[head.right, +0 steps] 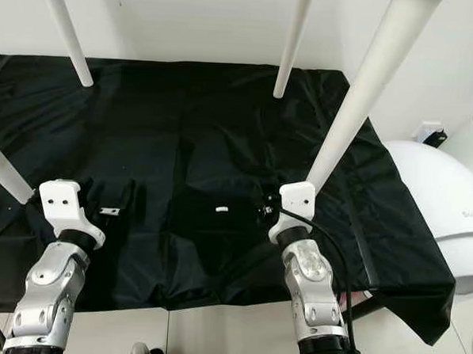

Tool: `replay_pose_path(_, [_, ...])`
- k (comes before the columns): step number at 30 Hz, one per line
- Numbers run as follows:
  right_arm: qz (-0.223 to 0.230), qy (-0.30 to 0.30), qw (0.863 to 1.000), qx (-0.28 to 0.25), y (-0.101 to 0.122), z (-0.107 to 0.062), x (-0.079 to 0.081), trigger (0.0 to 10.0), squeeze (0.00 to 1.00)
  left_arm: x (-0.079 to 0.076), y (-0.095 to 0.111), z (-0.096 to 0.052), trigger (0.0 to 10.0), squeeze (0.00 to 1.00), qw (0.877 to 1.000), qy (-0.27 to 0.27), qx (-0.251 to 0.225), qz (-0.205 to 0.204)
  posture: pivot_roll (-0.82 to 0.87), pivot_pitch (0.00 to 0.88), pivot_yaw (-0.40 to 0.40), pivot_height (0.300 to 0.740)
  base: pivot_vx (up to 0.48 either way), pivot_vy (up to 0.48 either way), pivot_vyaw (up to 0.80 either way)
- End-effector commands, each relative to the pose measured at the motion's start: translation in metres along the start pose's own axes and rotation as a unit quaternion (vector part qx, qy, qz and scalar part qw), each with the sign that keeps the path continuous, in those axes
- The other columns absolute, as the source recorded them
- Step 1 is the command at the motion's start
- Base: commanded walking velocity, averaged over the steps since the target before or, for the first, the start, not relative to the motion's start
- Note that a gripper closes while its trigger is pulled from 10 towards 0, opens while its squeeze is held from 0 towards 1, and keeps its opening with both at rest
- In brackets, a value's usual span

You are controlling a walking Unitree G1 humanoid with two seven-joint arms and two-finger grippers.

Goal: Building children table

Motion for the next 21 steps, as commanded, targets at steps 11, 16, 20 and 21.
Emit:
replay_pose_path(11, [-0.002, -0.004, 1.0, 0.003, -0.0048, -0.0038, -0.0028, 10.0, 0.0, -0.0006, -0.0106, -0.0028, 10.0, 0.0, 1.0, 0.016, 0.024, 0.007, -0.03, 0.12, -0.022, 0.74, 0.0, 0.0, 0.0])
replay_pose_path(16, [-0.004, -0.003, 1.0, 0.002, -0.0052, -0.0043, -0.0032, 10.0, 0.0, -0.0027, -0.0118, -0.0022, 10.0, 0.0, 1.0, 0.009, 0.024, 0.005, -0.03, 0.104, -0.026, 0.74, 0.0, 0.0, 0.0])
replay_pose_path(20, [-0.006, -0.002, 1.0, 0.002, -0.0054, -0.0044, -0.0033, 10.0, 0.0, -0.0037, -0.0121, -0.0017, 10.0, 0.0, 1.0, 0.007, 0.022, 0.004, -0.03, 0.099, -0.027, 0.74, 0.0, 0.0, 0.0])
replay_pose_path(21, [-0.006, -0.002, 1.0, 0.002, -0.0054, -0.0044, -0.0033, 10.0, 0.0, -0.0037, -0.0121, -0.0017, 10.0, 0.0, 1.0, 0.007, 0.022, 0.004, -0.03, 0.099, -0.027, 0.74, 0.0, 0.0, 0.0])
Point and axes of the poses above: a point about 5 cm out from each wrist's last joint towards the gripper, its own z axis pointing out of the wrist towards the gripper, its own y axis along the axis of the wrist's last joint, x = y × z, the point moved 1 cm from there along z, pointing out of the wrist towards the gripper, and after that the axes turned 9 degrees about z, right-handed, at the moved point
